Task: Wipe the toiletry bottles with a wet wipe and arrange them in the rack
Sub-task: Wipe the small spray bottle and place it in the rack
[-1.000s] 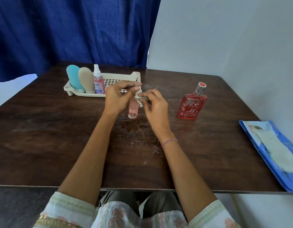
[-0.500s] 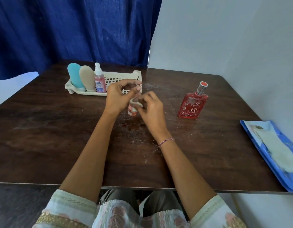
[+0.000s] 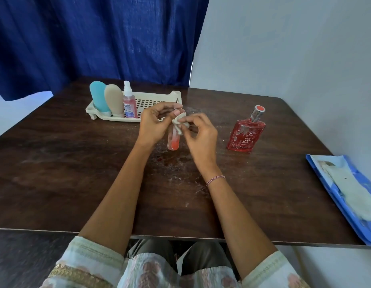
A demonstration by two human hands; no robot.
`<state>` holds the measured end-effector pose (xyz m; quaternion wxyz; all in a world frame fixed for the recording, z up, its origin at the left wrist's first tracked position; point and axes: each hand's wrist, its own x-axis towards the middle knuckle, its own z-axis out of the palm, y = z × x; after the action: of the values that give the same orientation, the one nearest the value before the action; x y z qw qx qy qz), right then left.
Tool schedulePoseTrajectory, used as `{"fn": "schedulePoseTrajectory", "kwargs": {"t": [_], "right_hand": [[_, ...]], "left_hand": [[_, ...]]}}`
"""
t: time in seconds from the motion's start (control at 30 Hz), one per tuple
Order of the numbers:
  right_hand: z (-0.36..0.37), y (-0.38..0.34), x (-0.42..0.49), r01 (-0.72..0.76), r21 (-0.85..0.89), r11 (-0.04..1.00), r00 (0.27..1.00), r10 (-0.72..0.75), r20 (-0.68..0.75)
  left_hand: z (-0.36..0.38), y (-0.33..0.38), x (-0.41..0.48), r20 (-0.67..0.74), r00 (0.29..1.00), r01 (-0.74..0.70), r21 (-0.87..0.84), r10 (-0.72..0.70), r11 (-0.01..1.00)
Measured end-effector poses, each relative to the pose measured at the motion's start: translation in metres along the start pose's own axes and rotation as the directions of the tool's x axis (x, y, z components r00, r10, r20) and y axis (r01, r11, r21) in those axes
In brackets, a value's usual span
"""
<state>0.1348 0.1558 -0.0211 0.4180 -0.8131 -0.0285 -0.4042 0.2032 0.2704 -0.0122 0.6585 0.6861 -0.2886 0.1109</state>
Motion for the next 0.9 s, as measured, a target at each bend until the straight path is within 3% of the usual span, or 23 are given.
{"fn": "schedulePoseTrajectory", "kwargs": {"t": [0.13,0.23,0.5,0.6,0.73,0.9], "right_hand": [[0.001,-0.003,0.0,0.067,-0.044,0.997,0.997,-0.065,0.032],[0.003,0.001,-0.004,0.09,-0.125,0.988,0.989,-0.073,0.132],[0.0,0.005,-0.01,0.054,-0.336,0.94,0.872,0.119,0.474],[-0.001,0.001,-0.008,0.028,-0.233,0.972,0.933,0.059,0.356],[-0.004,-0.006,-0.005,0.091,-0.128,0.988,0.992,-0.078,0.102],[-0.002,-0.005,-0.004,0.162,-0.149,0.975,0.983,-0.147,0.109]], "left_hand": [[-0.001,0.001,0.001,0.013,1.0,0.008,-0.058,-0.007,0.998],[-0.003,-0.003,0.002,-0.01,0.998,0.055,-0.134,-0.057,0.989],[-0.002,-0.006,0.0,-0.05,0.989,0.125,-0.242,-0.141,0.962],[-0.002,-0.005,0.0,-0.085,0.983,0.134,-0.264,-0.161,0.955],[0.0,-0.003,0.001,-0.023,0.998,0.054,-0.166,-0.059,0.985],[-0.003,-0.002,0.002,0.012,0.998,0.06,-0.184,-0.058,0.981]]}}
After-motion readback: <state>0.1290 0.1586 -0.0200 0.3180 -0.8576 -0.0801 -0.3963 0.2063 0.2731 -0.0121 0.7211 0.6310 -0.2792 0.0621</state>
